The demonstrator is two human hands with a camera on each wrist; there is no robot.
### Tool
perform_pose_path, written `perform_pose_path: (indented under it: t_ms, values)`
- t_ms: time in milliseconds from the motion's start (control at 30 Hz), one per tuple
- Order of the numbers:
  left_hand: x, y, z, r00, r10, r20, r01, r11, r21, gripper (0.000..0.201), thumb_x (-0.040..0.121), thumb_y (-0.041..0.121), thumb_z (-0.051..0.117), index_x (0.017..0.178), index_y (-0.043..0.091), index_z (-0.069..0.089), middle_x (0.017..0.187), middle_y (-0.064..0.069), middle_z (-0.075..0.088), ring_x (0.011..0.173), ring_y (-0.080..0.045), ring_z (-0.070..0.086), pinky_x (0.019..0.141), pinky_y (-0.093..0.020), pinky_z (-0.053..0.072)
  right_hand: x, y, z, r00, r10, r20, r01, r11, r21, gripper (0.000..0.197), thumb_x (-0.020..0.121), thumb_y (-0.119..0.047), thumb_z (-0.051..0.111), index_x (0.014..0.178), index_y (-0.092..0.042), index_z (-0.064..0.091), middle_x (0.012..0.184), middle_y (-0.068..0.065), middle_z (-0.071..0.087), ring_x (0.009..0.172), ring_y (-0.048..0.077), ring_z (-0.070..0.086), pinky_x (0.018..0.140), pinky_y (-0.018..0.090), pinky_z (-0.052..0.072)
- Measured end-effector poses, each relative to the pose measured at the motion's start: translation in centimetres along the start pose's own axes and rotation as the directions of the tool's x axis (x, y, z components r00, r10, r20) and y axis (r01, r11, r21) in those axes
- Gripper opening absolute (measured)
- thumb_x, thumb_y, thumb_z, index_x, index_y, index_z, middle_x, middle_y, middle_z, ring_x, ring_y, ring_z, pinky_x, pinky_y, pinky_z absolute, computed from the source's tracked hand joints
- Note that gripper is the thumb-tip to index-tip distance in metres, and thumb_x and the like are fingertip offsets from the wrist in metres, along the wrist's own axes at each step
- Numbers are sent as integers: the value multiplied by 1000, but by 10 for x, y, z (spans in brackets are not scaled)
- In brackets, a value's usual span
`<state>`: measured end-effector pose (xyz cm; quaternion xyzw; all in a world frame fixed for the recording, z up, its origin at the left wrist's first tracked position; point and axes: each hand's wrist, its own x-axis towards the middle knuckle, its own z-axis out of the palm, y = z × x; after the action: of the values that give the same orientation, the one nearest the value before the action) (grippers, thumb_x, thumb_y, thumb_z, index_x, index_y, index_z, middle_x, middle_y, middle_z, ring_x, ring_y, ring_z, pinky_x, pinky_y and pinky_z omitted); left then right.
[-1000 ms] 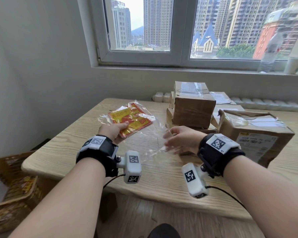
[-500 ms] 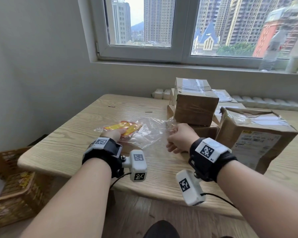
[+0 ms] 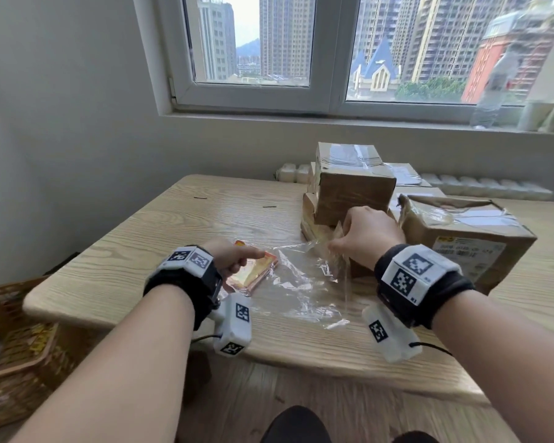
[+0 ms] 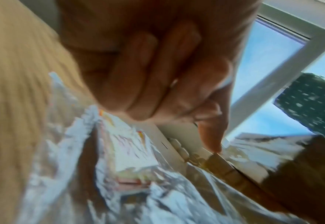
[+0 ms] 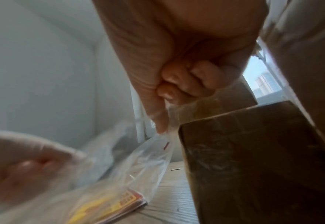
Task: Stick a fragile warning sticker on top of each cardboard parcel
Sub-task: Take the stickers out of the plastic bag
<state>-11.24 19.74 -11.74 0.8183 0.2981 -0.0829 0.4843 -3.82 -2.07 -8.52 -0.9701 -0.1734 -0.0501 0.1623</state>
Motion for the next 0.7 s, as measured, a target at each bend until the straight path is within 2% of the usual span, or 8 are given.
perform_pose_path:
  t_ms: [100,167,267,333,400,467,567,700]
  values:
    - [2,19,18,981,189,-32,-190,982,-10,32,76,43,73,75,11,69,61,2,66,48,-8,46,47,-19,38,-6,3,5,999,-37,-33,37,999,16,8,73,-19,67,75,-21,59,83,-3,66,80,19,63,69,32,53]
    - [6,24,30,966,247,-80,-246,969,15,25,79,37,73,83,13,71,75,2,73,60,-8,58,56,-22,45,-9,9,10,984,-10,180,7,1000,17,9,69,-18,76,72,-17,68,72,-2,69,71,18,66,66,31,56]
    - [18,20,28,900,287,-328,-236,954,186,7,80,24,69,81,20,74,87,3,74,79,-15,66,71,-24,52,-10,16,23,860,32,509,-22,999,-26,14,76,-12,74,87,-4,76,44,-2,62,48,14,58,61,28,53]
    - [25,11,18,836,281,-471,-181,952,247,12,80,19,64,79,25,75,95,3,74,91,-20,66,80,-26,53,-6,18,35,853,39,521,-114,987,112,17,85,-6,61,95,3,72,54,6,68,49,18,62,62,31,57]
    - [31,-1,10,852,245,-464,-146,960,239,20,83,12,60,83,25,76,102,2,73,97,-23,65,83,-27,51,-2,16,46,827,38,561,-238,927,289,21,91,-2,51,102,8,67,77,14,72,63,24,67,65,32,59]
    - [36,-9,9,917,188,-350,-113,968,226,29,84,5,58,97,25,74,110,-1,69,103,-27,64,81,-27,49,-1,8,55,803,37,595,-352,835,423,29,94,-1,45,118,9,58,80,12,64,66,23,62,56,26,57]
    - [44,-18,14,968,122,-221,-57,958,279,42,83,6,63,121,23,64,121,-6,64,109,-26,62,79,-25,47,1,-6,61,772,57,634,-529,611,590,36,96,1,41,130,10,47,86,14,57,71,24,58,64,34,56]
    - [53,-25,9,952,91,-293,24,930,367,29,75,13,70,104,17,73,109,-8,70,100,-26,65,87,-31,52,7,-13,60,724,-101,683,-647,247,722,24,95,10,44,117,12,53,112,28,59,79,28,64,58,32,61]
